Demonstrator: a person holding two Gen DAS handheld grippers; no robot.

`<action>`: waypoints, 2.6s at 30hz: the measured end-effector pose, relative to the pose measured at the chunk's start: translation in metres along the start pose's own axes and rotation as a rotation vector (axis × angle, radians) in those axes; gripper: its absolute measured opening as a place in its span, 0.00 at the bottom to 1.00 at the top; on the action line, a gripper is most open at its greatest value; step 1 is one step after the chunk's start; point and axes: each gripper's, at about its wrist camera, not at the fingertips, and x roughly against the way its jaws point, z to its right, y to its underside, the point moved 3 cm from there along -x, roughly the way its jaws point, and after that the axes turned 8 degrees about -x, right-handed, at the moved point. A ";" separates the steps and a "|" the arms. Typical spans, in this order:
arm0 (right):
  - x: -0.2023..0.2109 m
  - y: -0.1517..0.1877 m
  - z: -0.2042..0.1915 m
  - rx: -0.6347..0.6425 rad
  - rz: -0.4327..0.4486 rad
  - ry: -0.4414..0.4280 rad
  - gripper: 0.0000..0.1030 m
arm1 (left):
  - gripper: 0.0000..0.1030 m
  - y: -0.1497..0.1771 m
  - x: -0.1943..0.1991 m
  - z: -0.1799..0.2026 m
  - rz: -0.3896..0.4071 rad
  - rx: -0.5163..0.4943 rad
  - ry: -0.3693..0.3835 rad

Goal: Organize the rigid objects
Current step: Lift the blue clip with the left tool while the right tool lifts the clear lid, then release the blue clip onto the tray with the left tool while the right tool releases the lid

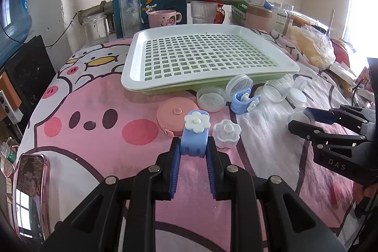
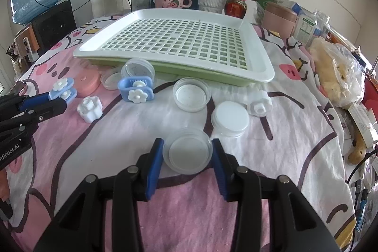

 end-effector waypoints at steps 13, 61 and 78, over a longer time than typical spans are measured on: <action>0.001 -0.001 0.001 -0.003 0.006 0.011 0.39 | 0.19 0.000 0.004 0.004 0.018 -0.022 -0.005; -0.001 -0.001 0.005 -0.020 0.005 0.000 0.39 | 0.19 -0.002 0.005 0.003 0.023 -0.020 -0.006; 0.031 -0.079 0.038 -0.092 0.067 -0.241 0.39 | 0.19 -0.079 0.019 -0.016 0.063 -0.040 0.069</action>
